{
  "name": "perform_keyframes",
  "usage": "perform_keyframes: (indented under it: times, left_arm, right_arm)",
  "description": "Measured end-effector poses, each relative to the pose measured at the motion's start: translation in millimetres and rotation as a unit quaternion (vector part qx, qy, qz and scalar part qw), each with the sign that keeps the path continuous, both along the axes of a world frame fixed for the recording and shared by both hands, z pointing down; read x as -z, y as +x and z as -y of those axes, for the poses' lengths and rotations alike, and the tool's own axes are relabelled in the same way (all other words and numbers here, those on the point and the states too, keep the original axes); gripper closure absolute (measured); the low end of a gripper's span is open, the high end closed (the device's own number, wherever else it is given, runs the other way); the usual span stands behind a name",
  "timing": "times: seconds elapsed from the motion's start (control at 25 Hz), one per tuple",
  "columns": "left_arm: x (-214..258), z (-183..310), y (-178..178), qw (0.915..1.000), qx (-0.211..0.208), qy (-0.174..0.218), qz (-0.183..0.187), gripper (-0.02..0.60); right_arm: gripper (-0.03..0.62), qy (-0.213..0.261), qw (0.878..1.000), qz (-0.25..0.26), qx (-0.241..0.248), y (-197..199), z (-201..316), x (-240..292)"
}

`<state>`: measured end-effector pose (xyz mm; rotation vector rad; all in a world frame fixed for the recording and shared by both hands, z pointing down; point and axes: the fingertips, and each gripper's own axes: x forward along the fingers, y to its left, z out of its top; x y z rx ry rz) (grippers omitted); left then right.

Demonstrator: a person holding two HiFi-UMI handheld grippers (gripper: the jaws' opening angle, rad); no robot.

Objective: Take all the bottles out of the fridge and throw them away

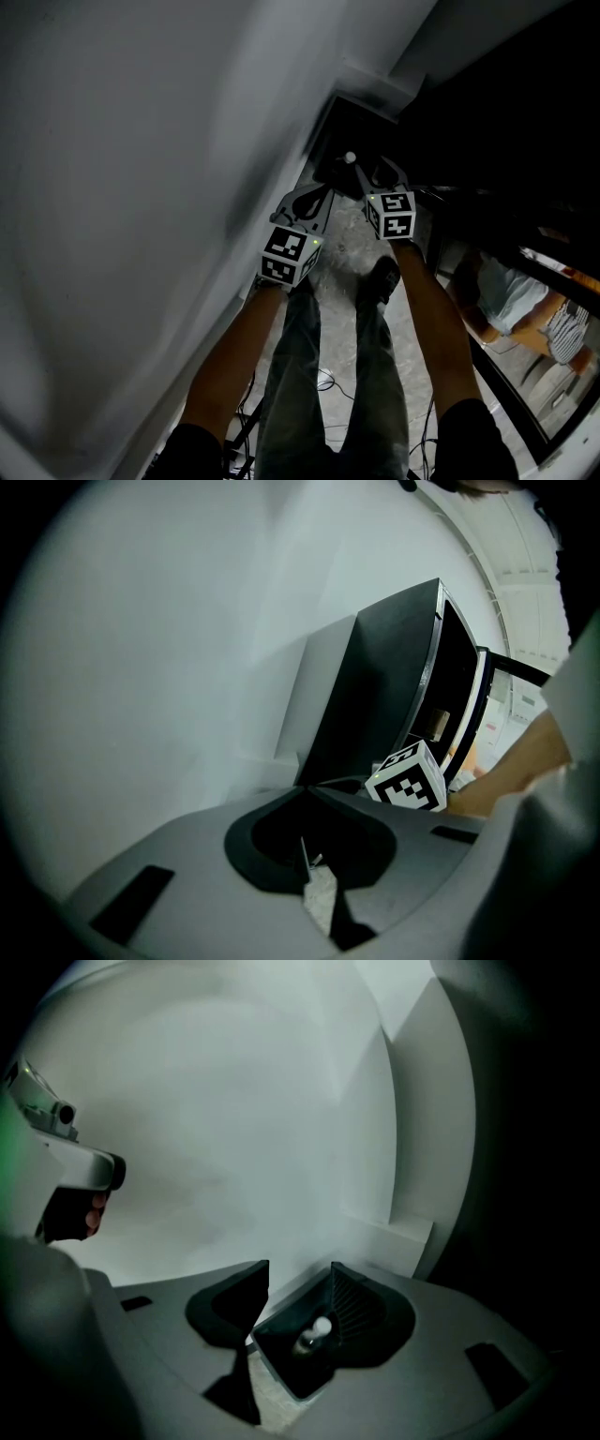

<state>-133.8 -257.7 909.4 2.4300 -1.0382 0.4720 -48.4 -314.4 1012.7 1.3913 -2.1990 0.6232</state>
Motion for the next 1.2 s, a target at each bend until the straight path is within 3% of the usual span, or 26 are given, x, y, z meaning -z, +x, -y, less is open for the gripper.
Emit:
perform_keyframes:
  times: [0.24,0.44,0.52,0.96,1.2]
  left_arm:
    - [25,1,4,0.9999,-0.004,0.010,-0.001,0.580]
    - [65,-3,4,0.9999,0.001,0.013,-0.011,0.580]
    - [88,-7,4,0.9997,0.004,0.016,-0.017,0.580]
    - [239,-29,19,0.9983,-0.012,0.039,-0.042,0.580]
    - [331,-25,52,0.9942,-0.055,0.071,-0.059,0.580]
  right_arm:
    - [0.404,0.009,1.000,0.023,-0.003,-2,-12,39]
    - [0.557,0.020,0.999,0.038,-0.015,-2,-34,98]
    - [0.582,0.028,0.999,0.045,-0.009,-5,-45,128]
    - [0.586,0.069,0.995,0.074,-0.013,4,-90,328]
    - [0.586,0.115,0.989,0.084,-0.041,30,-102,432]
